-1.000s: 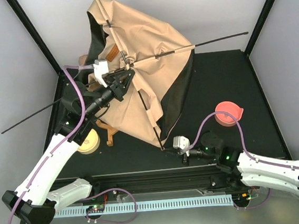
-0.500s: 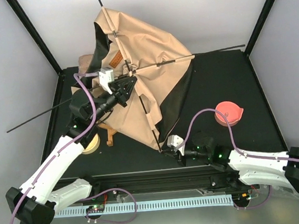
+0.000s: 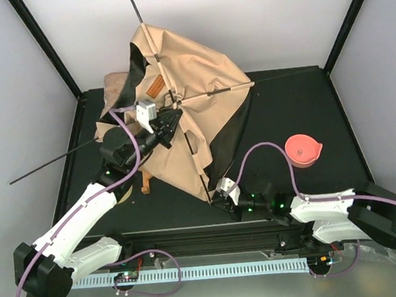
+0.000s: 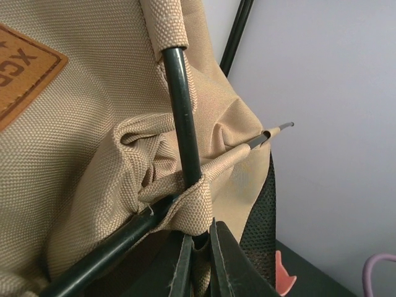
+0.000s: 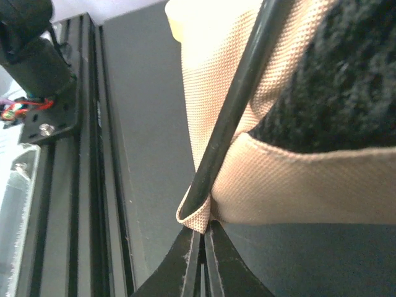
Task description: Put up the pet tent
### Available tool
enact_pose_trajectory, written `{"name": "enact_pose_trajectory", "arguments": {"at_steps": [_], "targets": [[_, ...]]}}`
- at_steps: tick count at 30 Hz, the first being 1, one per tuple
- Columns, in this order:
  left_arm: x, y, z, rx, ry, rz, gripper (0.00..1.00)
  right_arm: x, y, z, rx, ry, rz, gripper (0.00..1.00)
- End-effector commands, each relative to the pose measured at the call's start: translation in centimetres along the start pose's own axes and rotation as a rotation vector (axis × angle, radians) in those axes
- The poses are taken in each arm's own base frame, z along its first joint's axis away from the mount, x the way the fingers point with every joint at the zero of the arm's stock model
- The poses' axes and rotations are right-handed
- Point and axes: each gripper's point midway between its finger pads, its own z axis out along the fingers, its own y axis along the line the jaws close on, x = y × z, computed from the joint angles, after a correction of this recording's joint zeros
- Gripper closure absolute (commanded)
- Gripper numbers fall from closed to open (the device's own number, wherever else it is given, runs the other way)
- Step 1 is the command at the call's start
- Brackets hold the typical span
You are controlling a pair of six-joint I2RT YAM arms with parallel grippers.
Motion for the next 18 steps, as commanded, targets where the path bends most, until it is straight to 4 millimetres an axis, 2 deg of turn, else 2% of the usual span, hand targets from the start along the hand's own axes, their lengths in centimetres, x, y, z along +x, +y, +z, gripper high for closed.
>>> {"name": "enact_pose_trajectory", "arguments": {"at_steps": [1, 7, 10, 14, 18], "targets": [[0.3, -0.6, -0.3, 0.046, -0.079, 0.139, 0.98, -1.7, -0.7, 1.3, 0.019, -0.077, 0.064, 0.94], [5.6, 0.3, -0.6, 0.058, -0.036, 0.187, 0.98, 0.0, -1.8, 3.4, 0.042, -0.060, 0.148, 0.94], [7.2, 0.7, -0.9, 0.050, -0.020, 0.202, 0.98, 0.6, -2.2, 3.9, 0.053, -0.055, 0.176, 0.91], [7.9, 1.0, -1.1, 0.033, -0.002, 0.210, 0.98, 1.5, -2.4, 4.3, 0.060, -0.019, 0.185, 0.85], [7.6, 0.9, -1.2, 0.031, -0.004, 0.204, 0.98, 2.4, -2.5, 4.2, 0.072, 0.020, 0.168, 0.79]]}}
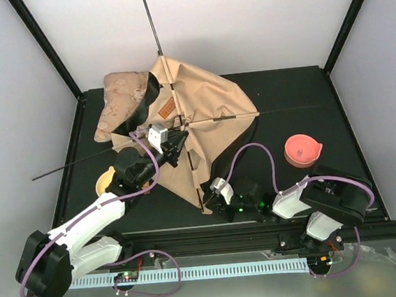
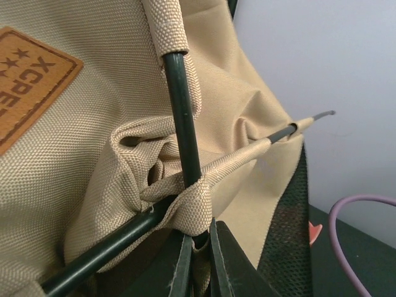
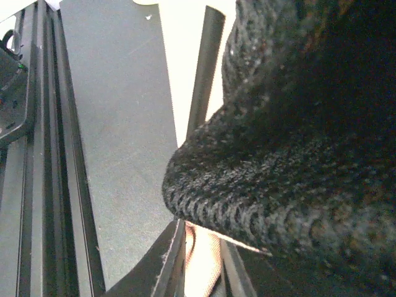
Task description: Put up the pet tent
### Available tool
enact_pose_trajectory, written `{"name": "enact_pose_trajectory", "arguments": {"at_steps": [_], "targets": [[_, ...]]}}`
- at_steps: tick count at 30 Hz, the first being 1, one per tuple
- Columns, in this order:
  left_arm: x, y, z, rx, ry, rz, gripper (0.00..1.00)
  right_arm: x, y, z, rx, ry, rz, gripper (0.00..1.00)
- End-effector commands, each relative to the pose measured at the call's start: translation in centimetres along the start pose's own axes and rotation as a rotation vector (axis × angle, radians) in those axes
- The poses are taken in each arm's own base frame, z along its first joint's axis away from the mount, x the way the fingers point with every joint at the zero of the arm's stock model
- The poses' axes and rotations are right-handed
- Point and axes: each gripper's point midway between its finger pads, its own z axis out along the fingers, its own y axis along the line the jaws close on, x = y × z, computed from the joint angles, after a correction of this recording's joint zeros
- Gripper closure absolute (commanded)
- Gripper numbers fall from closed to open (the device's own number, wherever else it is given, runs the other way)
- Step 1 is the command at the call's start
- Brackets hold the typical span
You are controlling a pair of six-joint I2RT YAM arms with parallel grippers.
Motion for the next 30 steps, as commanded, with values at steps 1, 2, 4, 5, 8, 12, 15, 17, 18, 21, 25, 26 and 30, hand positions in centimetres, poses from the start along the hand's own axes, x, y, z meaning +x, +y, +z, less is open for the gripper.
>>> {"name": "enact_pose_trajectory", "arguments": {"at_steps": [1, 2, 4, 5, 8, 12, 15, 17, 18, 21, 25, 26, 30], "targets": [[-1.8, -0.5, 0.0, 0.008, -0.052, 0.079, 0.98, -2.3, -0.1, 0.0, 0.020, -0.069, -0.038, 0.77], [-2.0, -0.4, 0.0, -0.001, -0.053, 0.064, 0.98, -2.2, -0.2, -0.1, 0.027, -0.063, -0.045, 0.76], [-2.6, -0.4, 0.0, -0.009, -0.058, 0.039, 0.98, -2.0, -0.3, -0.5, 0.040, -0.050, -0.065, 0.73], [-2.9, -0.4, 0.0, -0.010, -0.062, 0.029, 0.98, -1.8, -0.4, -0.7, 0.051, -0.041, -0.072, 0.73], [-3.7, -0.2, 0.0, -0.025, -0.078, -0.004, 0.98, -1.1, -1.0, -1.3, 0.089, -0.006, -0.087, 0.73], [-4.5, -0.3, -0.2, -0.027, -0.098, -0.040, 0.98, 0.0, -1.6, -1.6, 0.125, 0.042, -0.085, 0.74], [-5.3, -0.5, -0.3, -0.026, -0.119, -0.059, 0.98, 0.4, -1.3, -1.6, 0.123, 0.049, -0.095, 0.74], [-5.9, -0.4, -0.4, -0.032, -0.133, -0.070, 0.98, 0.6, -1.2, -1.4, 0.115, 0.054, -0.091, 0.74], [-6.1, -0.5, -0.4, -0.033, -0.139, -0.072, 0.98, 0.8, -1.2, -1.2, 0.110, 0.058, -0.087, 0.74], [-6.6, -0.5, -0.5, -0.034, -0.149, -0.081, 0.99, 1.1, -0.9, -0.5, 0.097, 0.079, -0.082, 0.75], [-6.7, -0.7, -0.2, -0.019, -0.143, -0.105, 0.98, 1.2, -0.5, 0.5, 0.099, 0.090, -0.105, 0.79], [-6.6, -0.7, 0.0, -0.016, -0.138, -0.111, 0.98, 1.2, -0.4, 0.6, 0.099, 0.084, -0.112, 0.80], [-6.5, -0.7, 0.2, -0.007, -0.135, -0.128, 0.98, 1.0, -0.9, 1.0, 0.123, 0.059, -0.124, 0.78]]}}
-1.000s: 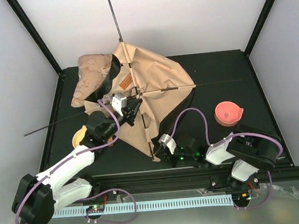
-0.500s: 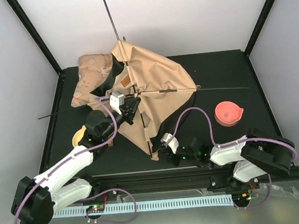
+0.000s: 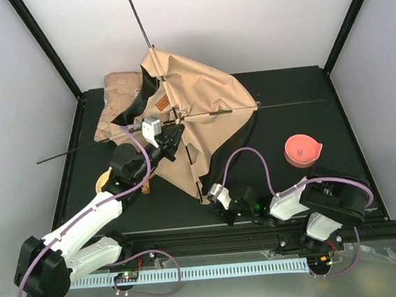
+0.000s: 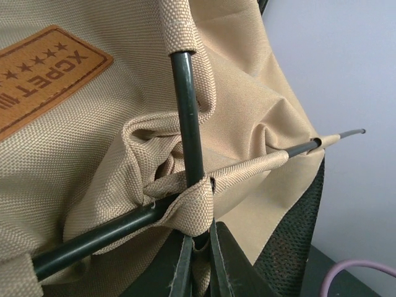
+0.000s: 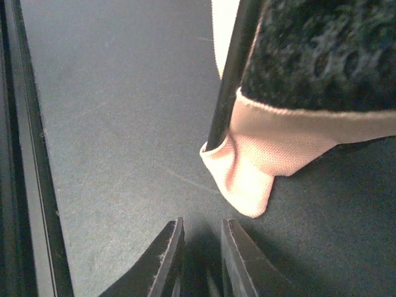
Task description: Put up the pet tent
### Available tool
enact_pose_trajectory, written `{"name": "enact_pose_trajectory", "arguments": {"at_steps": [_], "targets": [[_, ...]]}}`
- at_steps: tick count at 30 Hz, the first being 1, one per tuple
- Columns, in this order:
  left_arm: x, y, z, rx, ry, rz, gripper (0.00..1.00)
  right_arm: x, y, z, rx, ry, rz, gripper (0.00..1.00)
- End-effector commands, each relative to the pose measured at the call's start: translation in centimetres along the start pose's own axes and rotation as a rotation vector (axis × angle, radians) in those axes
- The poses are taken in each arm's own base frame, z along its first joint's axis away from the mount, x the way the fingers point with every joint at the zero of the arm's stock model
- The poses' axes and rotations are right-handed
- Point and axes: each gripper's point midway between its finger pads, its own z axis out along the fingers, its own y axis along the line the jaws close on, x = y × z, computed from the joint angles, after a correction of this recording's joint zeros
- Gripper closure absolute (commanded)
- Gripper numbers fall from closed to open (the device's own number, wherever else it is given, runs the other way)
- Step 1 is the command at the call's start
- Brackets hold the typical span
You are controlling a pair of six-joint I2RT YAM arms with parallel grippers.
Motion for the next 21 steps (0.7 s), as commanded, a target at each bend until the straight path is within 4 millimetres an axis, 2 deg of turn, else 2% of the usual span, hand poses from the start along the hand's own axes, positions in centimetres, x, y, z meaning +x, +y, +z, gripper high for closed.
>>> {"name": "enact_pose_trajectory", "arguments": {"at_steps": [1, 7, 9, 13, 17, 21], "targets": [[-3.8, -1.8, 0.3, 0.058, -0.098, 0.006, 0.98, -1.5, -0.7, 0.6, 0.048, -0.066, -0.030, 0.77], [-4.4, -2.3, 0.4, 0.069, -0.098, 0.009, 0.98, -1.4, -2.1, 0.9, 0.125, -0.082, -0.069, 0.62], [-4.6, -2.4, 0.4, 0.073, -0.100, 0.007, 0.98, -1.9, -1.8, 0.9, 0.113, -0.107, -0.097, 0.60], [-4.8, -2.4, 0.3, 0.075, -0.103, 0.004, 0.98, -2.3, -1.5, 1.4, 0.101, -0.124, -0.125, 0.62], [-4.8, -2.3, 0.4, 0.069, -0.103, 0.008, 0.98, -2.3, -1.3, 1.9, 0.103, -0.119, -0.147, 0.70], [-4.9, -2.4, 0.5, 0.071, -0.106, -0.002, 0.98, -2.4, -1.3, 2.0, 0.114, -0.120, -0.162, 0.70]]}}
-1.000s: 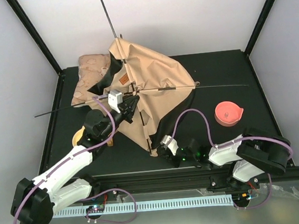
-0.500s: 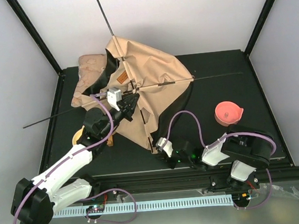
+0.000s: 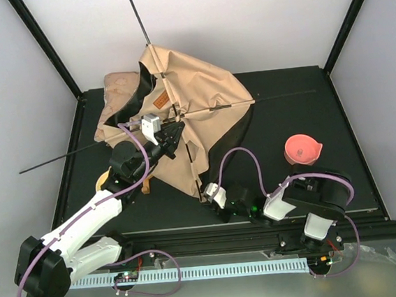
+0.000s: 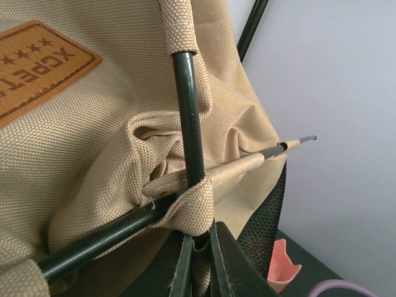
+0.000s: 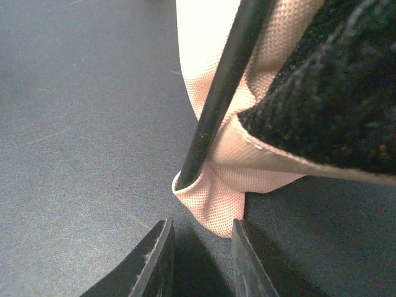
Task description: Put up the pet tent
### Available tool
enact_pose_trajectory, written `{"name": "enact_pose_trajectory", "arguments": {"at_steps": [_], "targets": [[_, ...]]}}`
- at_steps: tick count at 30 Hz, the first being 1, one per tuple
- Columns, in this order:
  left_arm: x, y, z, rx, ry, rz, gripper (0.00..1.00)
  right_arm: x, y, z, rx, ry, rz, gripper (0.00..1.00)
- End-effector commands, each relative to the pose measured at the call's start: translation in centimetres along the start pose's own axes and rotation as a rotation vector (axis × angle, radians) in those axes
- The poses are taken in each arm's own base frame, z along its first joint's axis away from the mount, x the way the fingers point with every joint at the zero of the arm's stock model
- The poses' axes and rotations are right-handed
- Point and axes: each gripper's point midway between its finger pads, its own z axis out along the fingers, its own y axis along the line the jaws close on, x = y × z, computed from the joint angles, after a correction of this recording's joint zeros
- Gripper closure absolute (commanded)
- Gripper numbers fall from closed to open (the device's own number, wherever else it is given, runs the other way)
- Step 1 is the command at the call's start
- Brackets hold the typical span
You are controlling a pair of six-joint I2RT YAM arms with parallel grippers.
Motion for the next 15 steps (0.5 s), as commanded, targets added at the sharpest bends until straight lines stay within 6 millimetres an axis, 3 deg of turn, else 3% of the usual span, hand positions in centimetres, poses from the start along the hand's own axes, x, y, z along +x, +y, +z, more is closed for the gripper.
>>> {"name": "enact_pose_trajectory", "arguments": {"at_steps": [1, 4, 9, 12, 15], "targets": [[-4.1, -2.2, 0.2, 0.067, -0.100, 0.018, 0.98, -0.9, 0.1, 0.3, 0.025, -0.028, -0.048, 0.69], [-4.2, -2.3, 0.2, 0.073, -0.099, 0.013, 0.98, -0.9, 0.1, 0.5, 0.048, -0.027, -0.094, 0.62], [-3.9, -2.1, 0.3, 0.064, -0.088, 0.027, 0.98, -0.9, -0.5, 1.2, 0.144, -0.020, -0.170, 0.60], [-3.8, -2.3, 0.2, 0.071, -0.082, 0.041, 0.98, -1.1, 0.0, 1.6, 0.132, -0.026, -0.194, 0.64], [-3.8, -2.3, 0.1, 0.071, -0.080, 0.043, 0.99, -1.2, 0.2, 1.7, 0.154, -0.021, -0.221, 0.74]]}}
